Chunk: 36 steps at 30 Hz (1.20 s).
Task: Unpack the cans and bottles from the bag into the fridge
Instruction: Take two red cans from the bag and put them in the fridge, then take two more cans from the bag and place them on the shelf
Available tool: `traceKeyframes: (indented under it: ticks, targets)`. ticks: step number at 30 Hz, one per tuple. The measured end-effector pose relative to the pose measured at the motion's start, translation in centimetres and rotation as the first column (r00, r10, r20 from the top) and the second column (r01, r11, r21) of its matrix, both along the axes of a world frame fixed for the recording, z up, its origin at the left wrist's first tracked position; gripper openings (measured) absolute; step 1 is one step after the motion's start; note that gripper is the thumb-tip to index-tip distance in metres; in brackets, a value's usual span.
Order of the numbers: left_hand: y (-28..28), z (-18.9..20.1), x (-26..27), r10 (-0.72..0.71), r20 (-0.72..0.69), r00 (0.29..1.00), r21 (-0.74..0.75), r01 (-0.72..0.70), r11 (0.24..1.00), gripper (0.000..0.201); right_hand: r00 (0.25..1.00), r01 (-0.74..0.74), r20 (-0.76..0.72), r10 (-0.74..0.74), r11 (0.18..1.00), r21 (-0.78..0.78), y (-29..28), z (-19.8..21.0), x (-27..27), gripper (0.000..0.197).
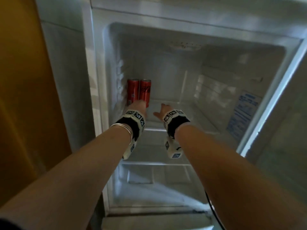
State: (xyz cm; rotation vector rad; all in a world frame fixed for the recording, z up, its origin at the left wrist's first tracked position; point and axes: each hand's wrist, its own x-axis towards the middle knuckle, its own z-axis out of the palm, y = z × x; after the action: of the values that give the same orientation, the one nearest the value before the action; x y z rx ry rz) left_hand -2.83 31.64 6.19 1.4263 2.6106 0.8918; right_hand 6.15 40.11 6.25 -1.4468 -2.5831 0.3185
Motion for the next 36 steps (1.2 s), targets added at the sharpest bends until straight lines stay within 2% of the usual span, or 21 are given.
traceKeyframes:
  ticks: [2,4,7,10,17,21,26,30,33,36]
  targets:
    - [-1.7,-1.3,1.0,-0.002,-0.034,0.999,0.016,0.003,1.0,0.028,0.999,0.032,0.032,-0.032,0.999,0.002,-2.1,-0.9,1.3,0.065]
    - [-3.5,-2.2,2.5,0.003,-0.123,0.992,-0.045,-0.009,0.999,0.023,0.998,0.049,0.044,-0.05,0.999,0.013,-4.3,-1.8,3.0,0.063]
    - [-6.1,-3.7,4.9,-0.089,-0.102,0.991,-0.1,0.079,0.992,0.04,0.994,0.058,0.086,-0.061,0.998,0.036,-7.2,-3.5,5.6,0.06]
    - [-8.0,-4.9,6.9,-0.143,-0.148,0.979,-0.14,0.122,0.983,0.041,0.99,0.095,0.098,-0.098,0.995,0.037,-9.4,-5.0,8.0,0.061]
    - [-12.6,-8.8,12.4,-0.239,-0.109,0.965,-0.28,0.201,0.939,0.041,0.988,0.1,0.119,-0.097,0.995,-0.019,-14.5,-8.6,14.0,0.043]
    - [-16.0,-12.5,16.8,-0.242,-0.103,0.965,-0.34,0.194,0.92,0.042,0.973,0.143,0.196,-0.123,0.985,-0.093,-17.5,-12.8,18.4,0.052]
    - [-20.5,-16.2,22.0,-0.265,-0.051,0.963,-0.424,0.219,0.879,0.049,0.95,0.152,0.295,-0.104,0.977,-0.146,-21.6,-17.0,23.6,0.047]
    - [-24.0,-18.4,25.8,-0.289,-0.034,0.957,-0.439,0.245,0.865,0.047,0.937,0.118,0.344,-0.061,0.982,-0.146,-25.3,-19.4,27.0,0.043]
    - [-26.2,-19.8,27.7,-0.284,-0.014,0.959,-0.463,0.246,0.852,0.05,0.947,0.171,0.303,-0.108,0.967,-0.187,-28.0,-20.5,29.2,0.056]
    - [-28.3,-21.1,29.1,-0.294,0.028,0.955,-0.485,0.27,0.832,0.05,0.954,0.174,0.277,-0.113,0.963,-0.207,-30.7,-21.6,31.3,0.053]
